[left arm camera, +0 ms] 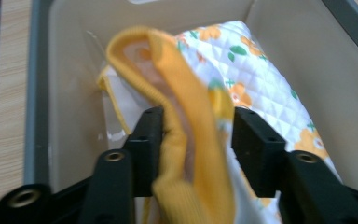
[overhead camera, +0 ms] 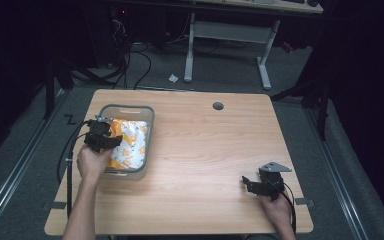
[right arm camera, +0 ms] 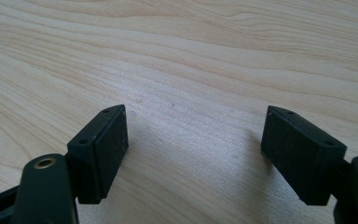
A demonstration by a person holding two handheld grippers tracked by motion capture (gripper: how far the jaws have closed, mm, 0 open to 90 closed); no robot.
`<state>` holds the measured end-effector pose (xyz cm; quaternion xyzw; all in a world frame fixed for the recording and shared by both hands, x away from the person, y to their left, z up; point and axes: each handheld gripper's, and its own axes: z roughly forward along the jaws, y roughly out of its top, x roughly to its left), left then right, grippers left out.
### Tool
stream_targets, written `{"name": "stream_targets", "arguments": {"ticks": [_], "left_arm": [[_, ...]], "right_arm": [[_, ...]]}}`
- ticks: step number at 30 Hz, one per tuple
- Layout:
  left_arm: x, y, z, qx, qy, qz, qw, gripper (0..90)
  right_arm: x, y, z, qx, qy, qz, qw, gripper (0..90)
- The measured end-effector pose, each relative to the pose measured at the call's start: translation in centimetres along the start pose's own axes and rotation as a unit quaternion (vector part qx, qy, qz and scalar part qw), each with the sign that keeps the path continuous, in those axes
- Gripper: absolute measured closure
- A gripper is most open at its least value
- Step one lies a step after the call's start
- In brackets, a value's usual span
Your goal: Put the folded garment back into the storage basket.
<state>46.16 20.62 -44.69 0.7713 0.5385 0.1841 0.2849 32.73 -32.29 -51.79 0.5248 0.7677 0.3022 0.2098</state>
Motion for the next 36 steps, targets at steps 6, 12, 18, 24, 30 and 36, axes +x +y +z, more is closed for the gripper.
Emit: {"name": "stream_targets", "arguments": {"ticks": [6, 12, 18, 24, 30, 36], "left_arm": [[-0.5, 0.3, -1.1, -0.032, 0.007, -0.001, 0.9995, 40.8], [-1.8, 0.8, -2.2, -0.059, -0.012, 0.009, 0.9981, 39.3], [-3.0, 1.0, -3.1, -0.082, -0.039, 0.002, 0.9959, 38.2], [-4.4, 1.1, -4.2, -0.095, -0.056, 0.006, 0.9939, 37.2], [-5.9, 1.2, -5.2, -0.106, -0.073, 0.018, 0.9915, 36.6], [-6.9, 1.1, -5.6, -0.116, -0.083, 0.032, 0.9893, 36.3]], "right_arm": [[0.0, 0.0, 0.0, 0.0, 0.0, 0.0, 1.0, 23.2], [0.0, 0.0, 0.0, 0.0, 0.0, 0.0, 1.0, 23.2], [0.0, 0.0, 0.0, 0.0, 0.0, 0.0, 1.0, 23.2], [0.0, 0.0, 0.0, 0.0, 0.0, 0.0, 1.0, 23.2], [0.0, 0.0, 0.0, 0.0, 0.0, 0.0, 1.0, 23.2], [0.0, 0.0, 0.0, 0.0, 0.0, 0.0, 1.0, 23.2]]}}
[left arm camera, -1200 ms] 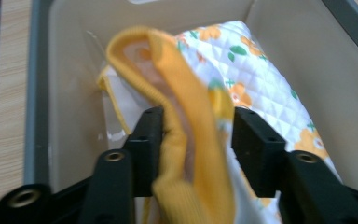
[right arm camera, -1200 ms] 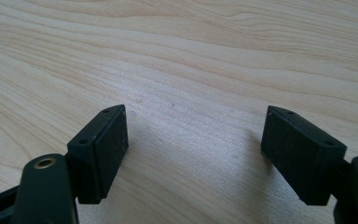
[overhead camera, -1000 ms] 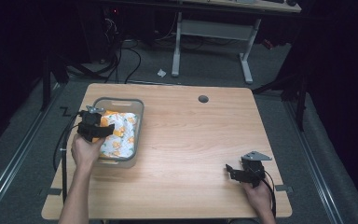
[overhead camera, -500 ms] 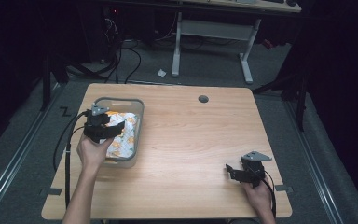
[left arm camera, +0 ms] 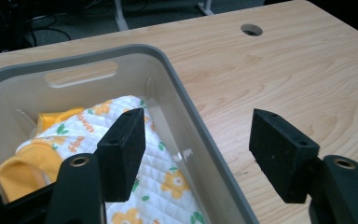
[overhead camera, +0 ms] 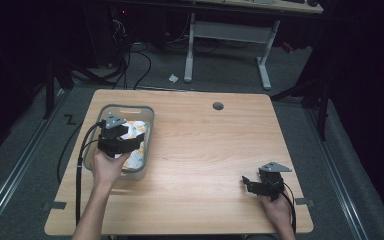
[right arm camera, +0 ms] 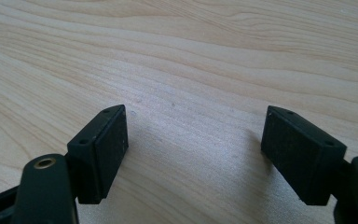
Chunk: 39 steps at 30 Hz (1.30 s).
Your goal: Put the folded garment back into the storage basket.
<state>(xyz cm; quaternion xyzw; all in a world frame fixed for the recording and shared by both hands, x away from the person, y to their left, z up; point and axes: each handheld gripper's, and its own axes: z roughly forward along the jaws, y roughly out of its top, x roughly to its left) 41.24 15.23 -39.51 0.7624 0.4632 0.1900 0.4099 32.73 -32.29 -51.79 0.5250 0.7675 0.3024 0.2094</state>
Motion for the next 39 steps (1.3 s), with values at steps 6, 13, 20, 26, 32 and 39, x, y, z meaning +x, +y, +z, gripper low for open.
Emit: {"name": "stream_targets", "arguments": {"ticks": [6, 13, 20, 26, 32, 39], "left_arm": [[-1.0, -0.1, -0.5, -0.021, -0.009, 0.0, 0.9997, 37.2], [-1.9, -0.2, -0.6, -0.027, -0.023, 0.006, 0.9994, 37.2], [-2.3, -0.7, -0.3, -0.028, -0.036, 0.003, 0.9989, 38.6], [-2.8, -1.1, -0.3, -0.028, -0.05, 0.002, 0.9984, 38.6], [-3.3, -1.5, 0.1, -0.021, -0.054, 0.006, 0.9983, 38.6], [-4.0, -2.1, 0.6, -0.015, -0.063, 0.008, 0.9979, 38.4]], "right_arm": [[0.0, 0.0, 0.0, 0.0, 0.0, 0.0, 1.0, 23.2], [0.0, 0.0, 0.0, 0.0, 0.0, 0.0, 1.0, 23.2], [0.0, 0.0, 0.0, 0.0, 0.0, 0.0, 1.0, 23.2], [0.0, 0.0, 0.0, 0.0, 0.0, 0.0, 1.0, 23.2], [0.0, 0.0, 0.0, 0.0, 0.0, 0.0, 1.0, 23.2], [0.0, 0.0, 0.0, 0.0, 0.0, 0.0, 1.0, 23.2]]}}
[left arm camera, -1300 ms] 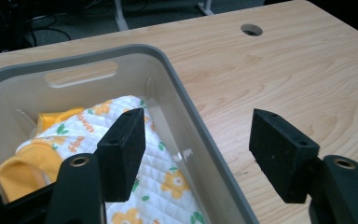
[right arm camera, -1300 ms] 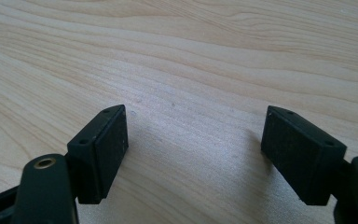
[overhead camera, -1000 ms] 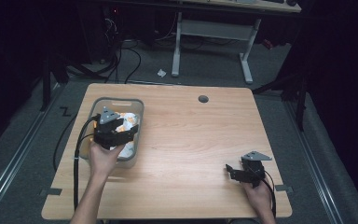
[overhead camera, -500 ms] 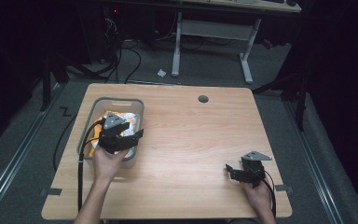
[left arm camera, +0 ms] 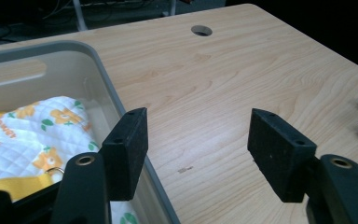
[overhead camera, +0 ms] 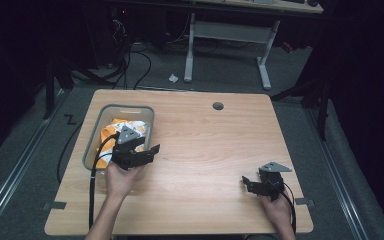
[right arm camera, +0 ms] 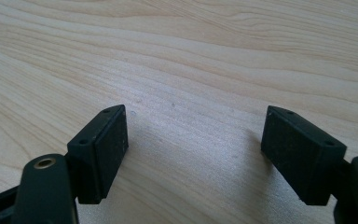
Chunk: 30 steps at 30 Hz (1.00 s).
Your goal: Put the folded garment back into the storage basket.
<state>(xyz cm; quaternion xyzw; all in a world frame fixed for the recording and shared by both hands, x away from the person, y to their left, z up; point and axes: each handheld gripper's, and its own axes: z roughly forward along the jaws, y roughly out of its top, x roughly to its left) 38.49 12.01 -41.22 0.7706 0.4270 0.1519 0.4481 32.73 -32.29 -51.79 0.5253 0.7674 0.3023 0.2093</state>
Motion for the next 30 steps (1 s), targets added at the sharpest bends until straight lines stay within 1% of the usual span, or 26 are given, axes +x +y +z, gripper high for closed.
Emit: {"name": "stream_targets", "arguments": {"ticks": [9, 13, 18, 22, 30], "left_arm": [[-0.8, -0.3, 0.3, -0.006, -0.011, 0.001, 0.9999, 38.4], [-1.1, -0.4, 0.5, -0.008, -0.017, -0.003, 0.9998, 38.4], [-1.7, -0.5, 1.0, -0.004, -0.023, 0.002, 0.9997, 38.4], [-2.0, -0.8, 1.2, -0.007, -0.029, -0.003, 0.9995, 38.4], [-2.6, -1.3, 1.7, -0.005, -0.036, -0.003, 0.9993, 38.4]], "right_arm": [[0.0, 0.0, 0.0, 0.0, 0.0, 0.0, 1.0, 23.2], [0.0, 0.0, 0.0, 0.0, 0.0, 0.0, 1.0, 23.2], [0.0, 0.0, 0.0, 0.0, 0.0, 0.0, 1.0, 23.2], [0.0, 0.0, 0.0, 0.0, 0.0, 0.0, 1.0, 23.2], [0.0, 0.0, 0.0, 0.0, 0.0, 0.0, 1.0, 23.2]]}}
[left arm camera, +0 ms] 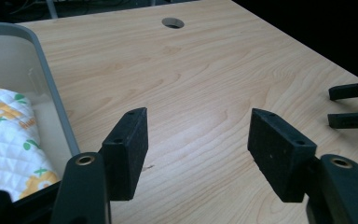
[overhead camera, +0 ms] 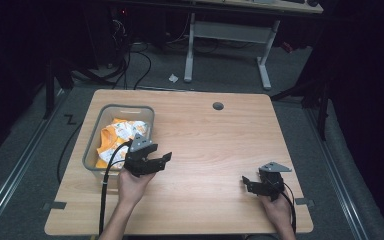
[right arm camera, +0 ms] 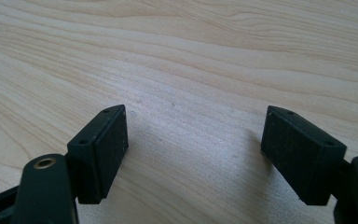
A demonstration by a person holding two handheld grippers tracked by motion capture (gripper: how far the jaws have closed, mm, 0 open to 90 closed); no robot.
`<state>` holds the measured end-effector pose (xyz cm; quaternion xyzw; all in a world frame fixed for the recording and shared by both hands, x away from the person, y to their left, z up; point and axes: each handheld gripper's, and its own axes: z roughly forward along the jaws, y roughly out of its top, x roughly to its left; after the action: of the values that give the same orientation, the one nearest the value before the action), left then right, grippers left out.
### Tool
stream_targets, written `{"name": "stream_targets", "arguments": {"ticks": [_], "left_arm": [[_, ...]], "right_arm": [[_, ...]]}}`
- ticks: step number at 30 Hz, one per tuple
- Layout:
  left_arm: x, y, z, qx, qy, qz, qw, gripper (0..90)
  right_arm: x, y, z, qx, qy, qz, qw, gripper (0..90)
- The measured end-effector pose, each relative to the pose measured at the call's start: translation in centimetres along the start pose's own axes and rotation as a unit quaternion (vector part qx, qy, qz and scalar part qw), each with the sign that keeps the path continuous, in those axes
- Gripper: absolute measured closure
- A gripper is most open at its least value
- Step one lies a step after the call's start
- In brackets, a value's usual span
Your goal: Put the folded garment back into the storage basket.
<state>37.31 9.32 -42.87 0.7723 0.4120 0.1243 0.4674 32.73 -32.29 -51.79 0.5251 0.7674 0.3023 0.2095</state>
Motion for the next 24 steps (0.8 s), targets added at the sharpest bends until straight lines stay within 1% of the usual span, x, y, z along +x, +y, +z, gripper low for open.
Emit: {"name": "stream_targets", "arguments": {"ticks": [4, 14, 20, 22, 24], "left_arm": [[-0.3, -0.3, 0.2, 0.002, -0.004, 0.0, 1.0, 38.3], [-0.6, -1.1, 0.7, 0.003, -0.014, -0.012, 0.9998, 38.3], [-0.9, -1.5, 1.1, 0.006, -0.013, -0.01, 0.9998, 38.3], [-1.0, -1.7, 1.3, 0.006, -0.014, -0.012, 0.9998, 38.3], [-1.0, -2.0, 1.5, 0.006, -0.015, -0.018, 0.9997, 38.4]], "right_arm": [[0.0, 0.0, 0.0, 0.0, 0.0, 0.0, 1.0, 23.2], [0.0, 0.0, 0.0, 0.0, 0.0, 0.0, 1.0, 23.2], [0.0, 0.0, 0.0, 0.0, 0.0, 0.0, 1.0, 23.2], [0.0, 0.0, 0.0, 0.0, 0.0, 0.0, 1.0, 23.2], [0.0, 0.0, 0.0, 0.0, 0.0, 0.0, 1.0, 23.2]]}}
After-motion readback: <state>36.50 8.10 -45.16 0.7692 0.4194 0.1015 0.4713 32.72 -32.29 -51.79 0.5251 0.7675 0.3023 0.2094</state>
